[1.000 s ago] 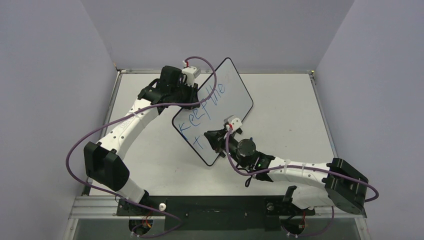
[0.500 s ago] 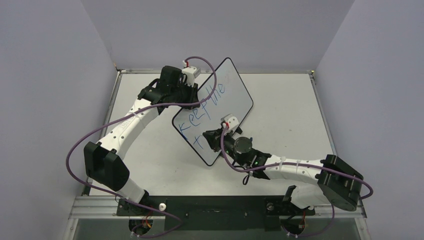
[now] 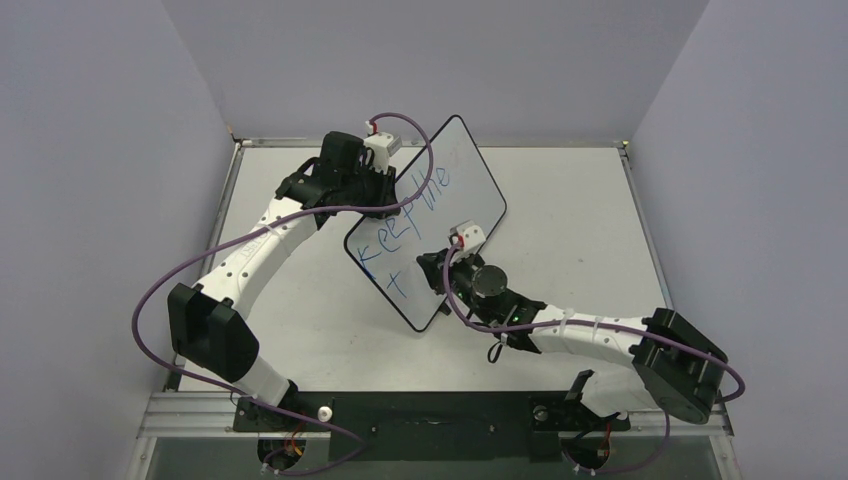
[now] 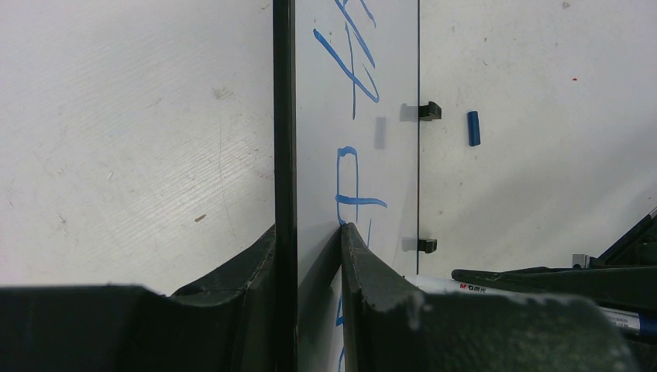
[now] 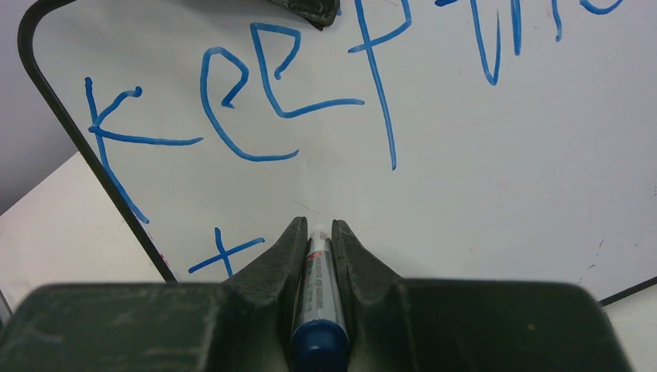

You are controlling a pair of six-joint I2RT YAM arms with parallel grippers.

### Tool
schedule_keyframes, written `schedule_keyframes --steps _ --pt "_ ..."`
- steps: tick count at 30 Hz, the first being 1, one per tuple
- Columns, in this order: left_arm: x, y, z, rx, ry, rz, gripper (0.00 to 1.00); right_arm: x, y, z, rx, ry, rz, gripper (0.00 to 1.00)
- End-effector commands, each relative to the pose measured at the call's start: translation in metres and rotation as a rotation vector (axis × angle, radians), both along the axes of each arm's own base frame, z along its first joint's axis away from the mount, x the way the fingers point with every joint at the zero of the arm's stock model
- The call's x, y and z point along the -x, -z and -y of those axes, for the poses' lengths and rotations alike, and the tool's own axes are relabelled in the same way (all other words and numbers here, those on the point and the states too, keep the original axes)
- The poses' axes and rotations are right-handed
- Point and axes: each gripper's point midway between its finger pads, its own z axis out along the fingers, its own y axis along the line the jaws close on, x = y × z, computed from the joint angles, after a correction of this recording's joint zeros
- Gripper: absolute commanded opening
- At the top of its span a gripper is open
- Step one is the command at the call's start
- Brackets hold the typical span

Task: Write a sentence on the whiteboard

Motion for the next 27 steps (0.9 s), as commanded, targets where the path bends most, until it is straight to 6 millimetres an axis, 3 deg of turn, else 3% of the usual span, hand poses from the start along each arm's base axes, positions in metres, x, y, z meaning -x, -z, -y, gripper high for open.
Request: schedule_keyframes --steps 1,13,27 --pt "0.007 0.058 -0.005 -0.171 0.043 -0.060 0.00 -0.006 -0.019 -0.006 -0.043 0.007 0.023 0.00" --pt "0.007 0.059 -0.005 -0.173 0.043 -0.061 0.00 -0.006 -0.012 -0.017 -0.038 -0.023 0.000 0.00" --pt "0.007 0.058 -0.005 -0.173 0.042 -0.059 0.00 0.011 -0.004 -0.028 -0.033 -0.077 -0.019 0.00"
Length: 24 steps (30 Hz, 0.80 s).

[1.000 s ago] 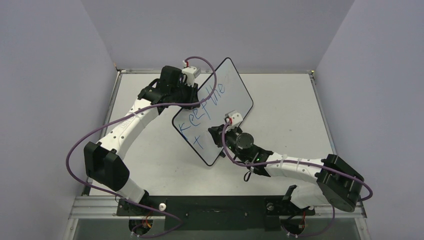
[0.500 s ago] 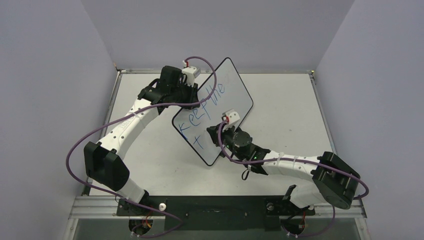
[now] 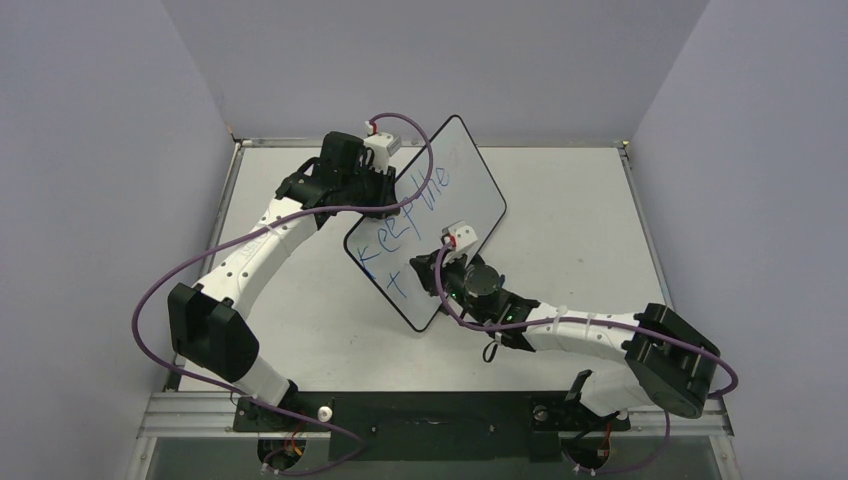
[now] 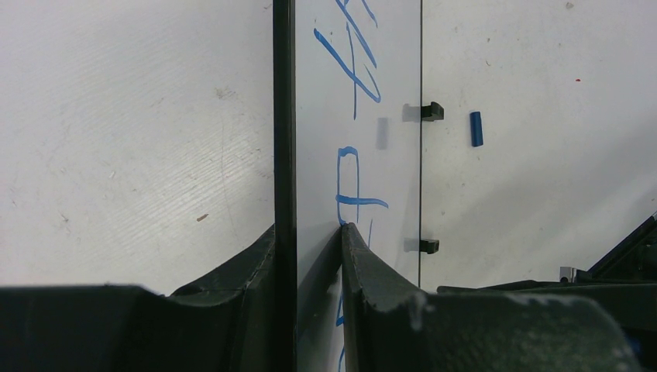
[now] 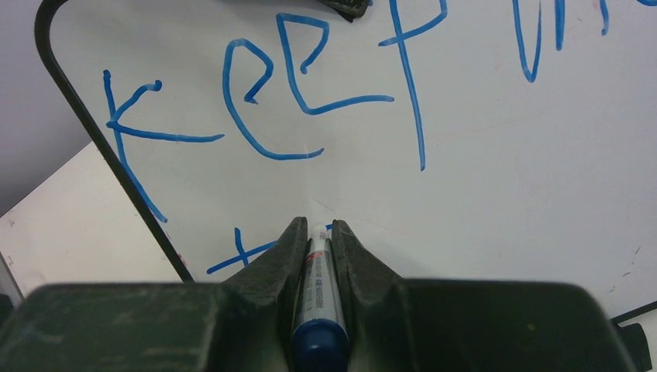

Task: Write a sentence on the whiteboard

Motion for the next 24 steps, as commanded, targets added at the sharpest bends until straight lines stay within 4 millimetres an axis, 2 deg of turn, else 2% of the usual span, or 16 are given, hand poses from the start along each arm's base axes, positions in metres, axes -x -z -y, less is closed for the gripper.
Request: schedule_keyframes --steps 1,20,24 --pt "0.008 0.057 -0.005 -0.169 0.047 -0.060 0.00 0.011 -0.006 -0.016 -0.036 -0.054 0.001 0.00" --pt "0.008 0.057 -0.004 -0.167 0.048 -0.060 0.00 0.016 0.026 -0.003 0.029 -0.024 -0.056 0.00" --pt "0.008 0.057 -0.004 -0.166 0.047 -0.060 0.00 0.015 0.026 0.001 0.031 -0.009 -0.056 0.00"
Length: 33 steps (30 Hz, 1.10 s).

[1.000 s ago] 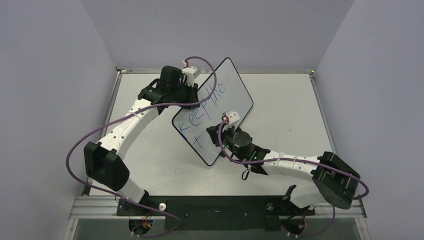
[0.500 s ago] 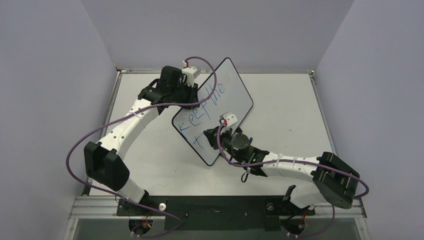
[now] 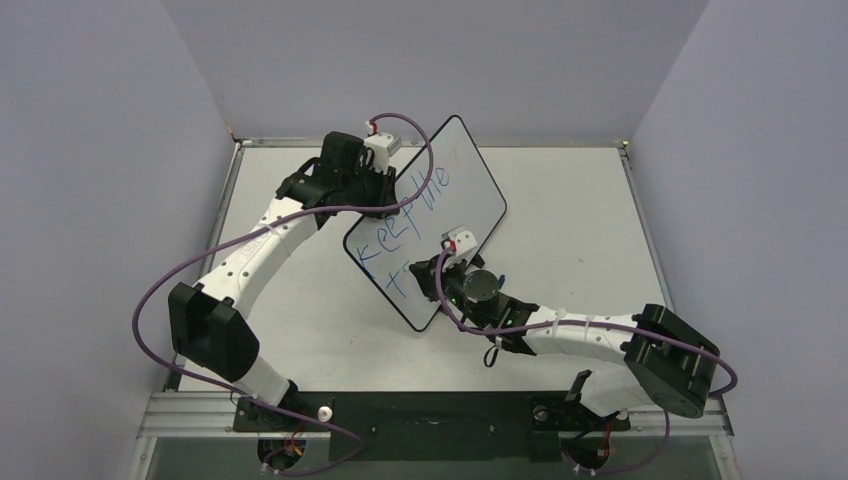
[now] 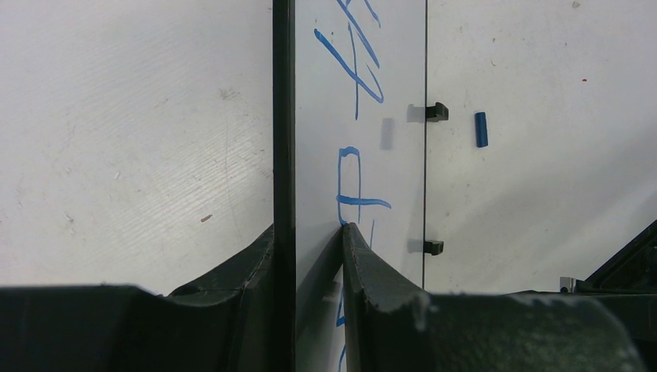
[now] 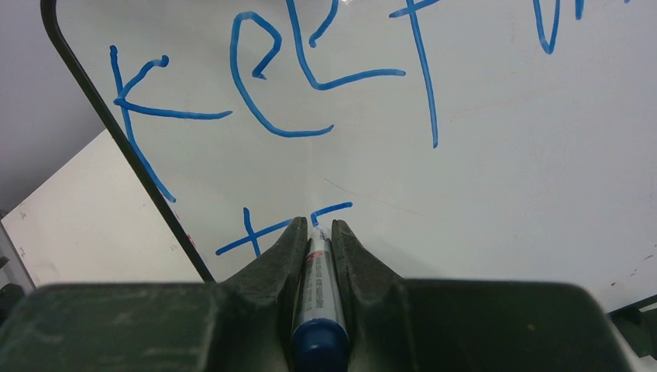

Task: Write a sentence on the whiteboard

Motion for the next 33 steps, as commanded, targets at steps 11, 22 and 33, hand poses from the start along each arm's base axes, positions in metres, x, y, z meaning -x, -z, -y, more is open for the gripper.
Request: schedule_keyframes --steps 11,22,33 --pt "0.010 0.056 -0.003 -0.158 0.048 -0.067 0.00 -0.009 0.007 0.012 0.032 0.051 -0.020 0.00" --pt "0.010 0.056 -0.003 -0.158 0.049 -0.066 0.00 -0.020 -0.013 0.007 0.025 0.064 0.013 0.00" --pt "0.010 0.055 -0.003 -0.158 0.047 -0.064 0.00 -0.025 -0.023 0.001 0.018 0.063 0.025 0.00"
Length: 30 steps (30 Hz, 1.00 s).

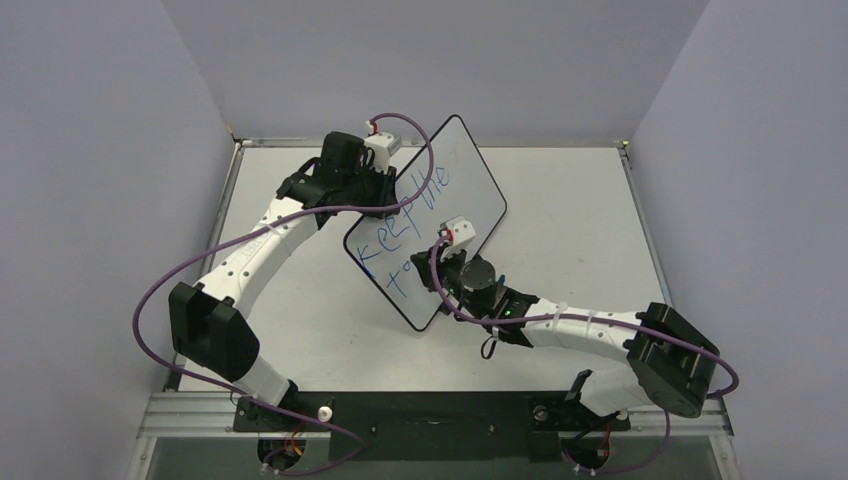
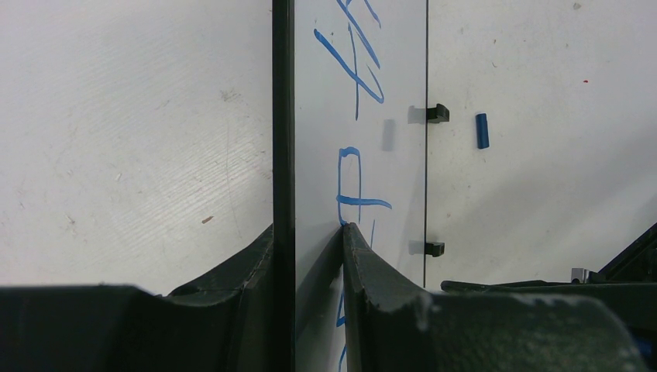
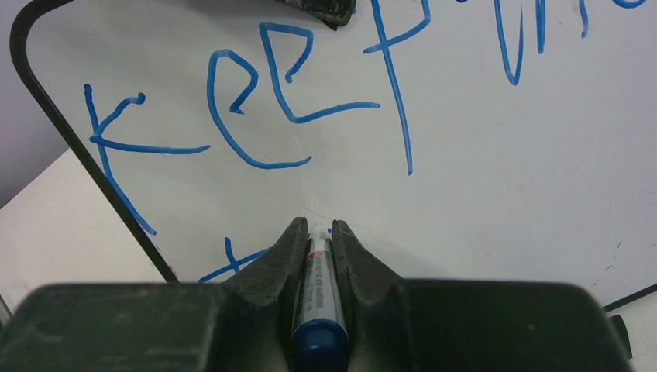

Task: Write a sentence on the whiteboard

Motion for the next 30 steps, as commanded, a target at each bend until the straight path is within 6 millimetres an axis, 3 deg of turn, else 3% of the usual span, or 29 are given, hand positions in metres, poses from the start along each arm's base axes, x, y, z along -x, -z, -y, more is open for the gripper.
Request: schedule_keyframes --steps 1,14,30 --pt "0.011 0.055 -0.003 -0.156 0.049 -0.069 0.00 -0.008 -0.012 -0.003 -0.019 0.016 0.020 0.00" --pt "0.011 0.054 -0.004 -0.157 0.048 -0.067 0.00 -0.001 0.015 0.007 0.014 0.026 -0.025 0.00" --pt "0.011 0.054 -0.003 -0.155 0.049 -0.067 0.00 0.001 0.027 0.021 0.072 0.053 -0.048 0.00"
